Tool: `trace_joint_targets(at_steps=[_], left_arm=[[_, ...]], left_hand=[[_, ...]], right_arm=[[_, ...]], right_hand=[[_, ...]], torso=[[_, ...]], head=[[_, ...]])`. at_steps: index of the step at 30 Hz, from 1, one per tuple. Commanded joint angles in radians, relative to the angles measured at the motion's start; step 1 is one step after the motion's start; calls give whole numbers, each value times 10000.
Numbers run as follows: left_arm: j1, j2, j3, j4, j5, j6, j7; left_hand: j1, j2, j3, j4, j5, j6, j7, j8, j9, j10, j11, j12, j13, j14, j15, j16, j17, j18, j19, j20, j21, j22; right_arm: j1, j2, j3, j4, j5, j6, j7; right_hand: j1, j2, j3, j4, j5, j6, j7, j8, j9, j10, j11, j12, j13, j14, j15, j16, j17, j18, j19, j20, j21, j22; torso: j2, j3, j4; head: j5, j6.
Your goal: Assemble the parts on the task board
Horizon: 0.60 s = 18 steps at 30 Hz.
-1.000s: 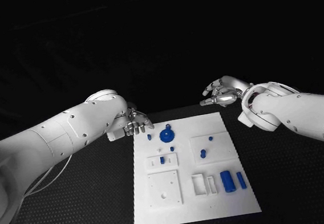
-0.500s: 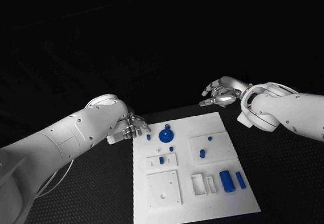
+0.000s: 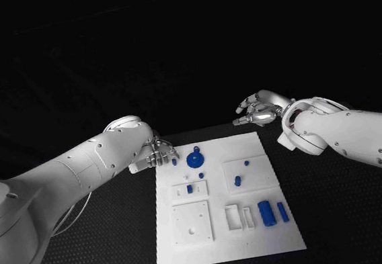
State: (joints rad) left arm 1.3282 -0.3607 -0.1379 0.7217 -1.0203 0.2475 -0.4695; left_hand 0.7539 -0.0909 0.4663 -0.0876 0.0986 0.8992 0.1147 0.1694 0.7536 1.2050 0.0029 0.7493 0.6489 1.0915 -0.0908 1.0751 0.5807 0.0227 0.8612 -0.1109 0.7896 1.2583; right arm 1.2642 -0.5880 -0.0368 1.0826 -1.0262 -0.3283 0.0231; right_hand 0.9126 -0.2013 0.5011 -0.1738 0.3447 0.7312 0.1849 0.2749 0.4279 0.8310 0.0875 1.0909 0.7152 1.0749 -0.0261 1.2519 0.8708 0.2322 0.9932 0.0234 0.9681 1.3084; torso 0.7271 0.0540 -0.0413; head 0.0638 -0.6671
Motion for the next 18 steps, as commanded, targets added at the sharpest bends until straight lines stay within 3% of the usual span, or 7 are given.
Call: trace_joint_targets(at_steps=[1, 7, 12, 18], left_arm=[[-34, 80, 3, -99, 17, 110, 203], [-118, 171, 5, -343, 136, -59, 449], [-124, 194, 9, -446, 296, 4, 475], [-124, 211, 10, -527, 317, -21, 493]], left_hand=[[2, 84, 33, 37, -40, -81, 26, -13, -23, -43, 12, 26, 21, -77, -7, 49, 20, -36, -65, -773, -64, 15], [51, 141, 29, -7, -26, -92, 28, 9, -49, -47, 14, 40, 44, -79, -6, 61, 44, -32, -64, -769, -63, 42], [158, 255, 12, -129, 57, -78, 22, 67, -89, -33, 7, 71, 86, -64, -11, 87, 85, -26, -43, -765, -52, 92], [157, 263, 0, -140, 64, -79, 22, 75, -97, -37, 8, 71, 91, -66, -11, 87, 90, -27, -43, -763, -53, 98]], right_arm=[[-4, 16, 5, 40, -15, -53, 82], [-4, 22, 5, 60, -15, -77, 91], [-4, 38, 5, 33, -15, -92, 117], [-4, 50, 5, 14, 20, -88, 165]], right_hand=[[-20, 64, 7, -20, 49, -7, 143, 26, -10, -71, -8, 29, -19, -70, 31, 63, -18, 296, -33, 10, -46, 177], [-15, 63, 11, -24, 49, -7, 144, 26, -11, -78, -8, 27, -27, -73, 31, 61, -20, 296, -36, 10, -48, 177], [-19, 52, 20, -24, 44, -8, 147, 26, -13, -109, -3, 3, -68, -102, 36, 38, -34, 296, -62, 17, -66, 173], [-70, 36, 118, -38, 25, -19, 192, 47, -14, -369, 55, -422, -639, -484, 101, -483, -388, 288, -483, 202, -466, 84]], torso=[[2, 5, 12], [3, 12, 4], [7, -4, -2], [-7, 15, 12]], head=[[-13, 1], [-29, -19], [-80, -5], [-82, -17]])
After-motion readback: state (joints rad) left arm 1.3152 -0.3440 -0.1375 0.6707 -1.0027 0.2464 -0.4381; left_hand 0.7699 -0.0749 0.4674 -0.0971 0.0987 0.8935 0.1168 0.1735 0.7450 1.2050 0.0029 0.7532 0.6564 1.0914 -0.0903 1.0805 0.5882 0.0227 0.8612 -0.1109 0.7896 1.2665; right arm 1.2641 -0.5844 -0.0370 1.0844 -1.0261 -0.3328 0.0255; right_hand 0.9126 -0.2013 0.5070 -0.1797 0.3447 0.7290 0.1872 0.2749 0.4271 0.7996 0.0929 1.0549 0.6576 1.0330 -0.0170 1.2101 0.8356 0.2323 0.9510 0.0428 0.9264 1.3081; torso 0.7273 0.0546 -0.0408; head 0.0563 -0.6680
